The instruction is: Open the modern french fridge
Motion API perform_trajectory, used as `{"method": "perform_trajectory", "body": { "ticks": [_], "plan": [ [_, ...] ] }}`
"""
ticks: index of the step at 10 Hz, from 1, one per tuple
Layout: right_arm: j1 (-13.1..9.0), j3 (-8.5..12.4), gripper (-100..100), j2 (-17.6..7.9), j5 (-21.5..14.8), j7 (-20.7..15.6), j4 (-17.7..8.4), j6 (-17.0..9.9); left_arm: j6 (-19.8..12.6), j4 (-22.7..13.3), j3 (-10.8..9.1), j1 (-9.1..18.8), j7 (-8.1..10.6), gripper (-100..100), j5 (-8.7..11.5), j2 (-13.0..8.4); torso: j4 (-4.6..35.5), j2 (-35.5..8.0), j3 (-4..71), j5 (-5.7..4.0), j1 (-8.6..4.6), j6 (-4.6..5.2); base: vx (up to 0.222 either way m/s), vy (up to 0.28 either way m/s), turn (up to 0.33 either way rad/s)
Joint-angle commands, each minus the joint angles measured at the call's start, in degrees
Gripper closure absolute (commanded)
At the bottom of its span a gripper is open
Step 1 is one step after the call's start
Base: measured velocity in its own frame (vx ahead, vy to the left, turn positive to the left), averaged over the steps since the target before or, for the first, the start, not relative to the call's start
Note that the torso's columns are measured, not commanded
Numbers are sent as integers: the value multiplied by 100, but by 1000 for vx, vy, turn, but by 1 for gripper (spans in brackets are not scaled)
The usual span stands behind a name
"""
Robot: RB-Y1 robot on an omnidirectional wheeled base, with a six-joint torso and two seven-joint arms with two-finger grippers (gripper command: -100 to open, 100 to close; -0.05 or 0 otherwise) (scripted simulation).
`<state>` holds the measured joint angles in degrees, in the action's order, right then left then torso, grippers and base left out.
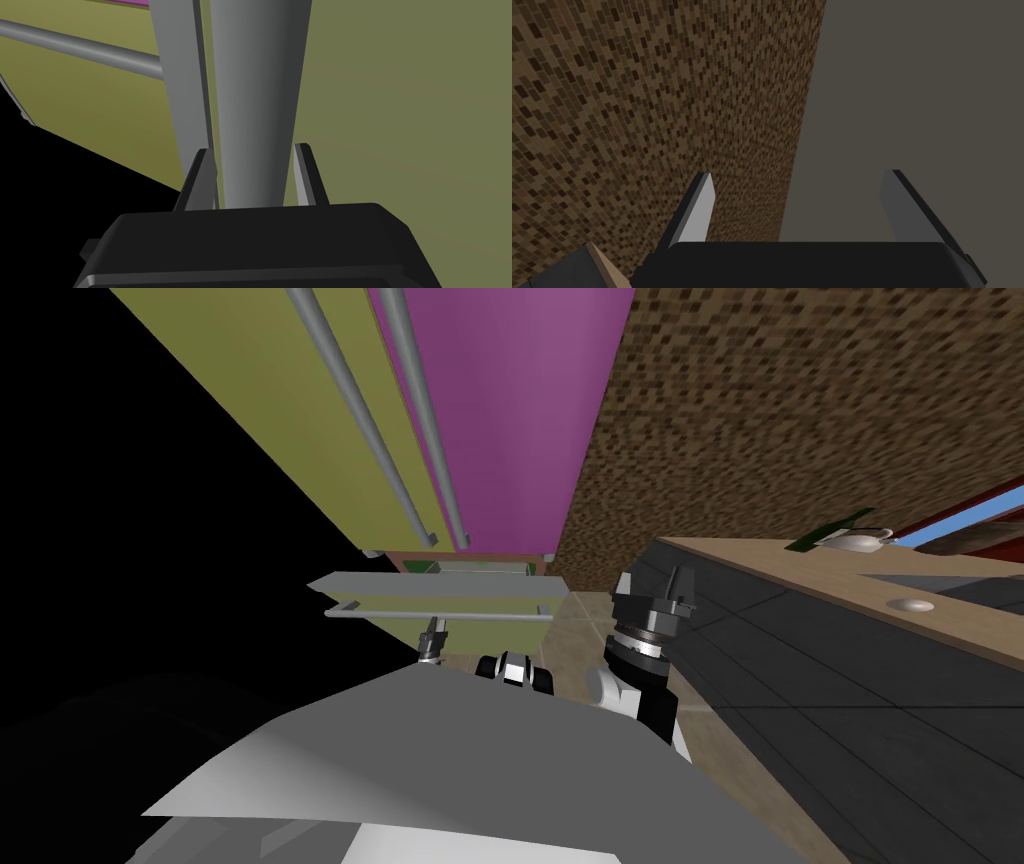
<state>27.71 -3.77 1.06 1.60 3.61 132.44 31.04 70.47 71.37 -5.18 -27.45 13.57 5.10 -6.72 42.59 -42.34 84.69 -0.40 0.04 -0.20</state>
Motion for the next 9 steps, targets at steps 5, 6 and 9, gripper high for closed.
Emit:
{"method": "perform_trajectory", "body": {
  "ticks": [5, 6, 9],
  "plan": [
    [0, 0, 0, 0, 0, 0, 0, 0, -121, -632, -87, 1022, -130, 100, 27, -52, -11, -24, -24, 27, 6, 4, -101, -7, 26],
    [0, 0, 0, 0, 0, 0, 0, 0, -210, -930, -114, 1227, -189, 100, 33, -77, -5, -14, -17, 18, -4, 8, -133, 10, 46],
    [0, 0, 0, 0, 0, 0, 0, 0, -298, -1288, -140, 1672, -248, 100, 39, -101, -7, -8, -15, 19, 4, -2, -104, -4, 24]
  ]
}}
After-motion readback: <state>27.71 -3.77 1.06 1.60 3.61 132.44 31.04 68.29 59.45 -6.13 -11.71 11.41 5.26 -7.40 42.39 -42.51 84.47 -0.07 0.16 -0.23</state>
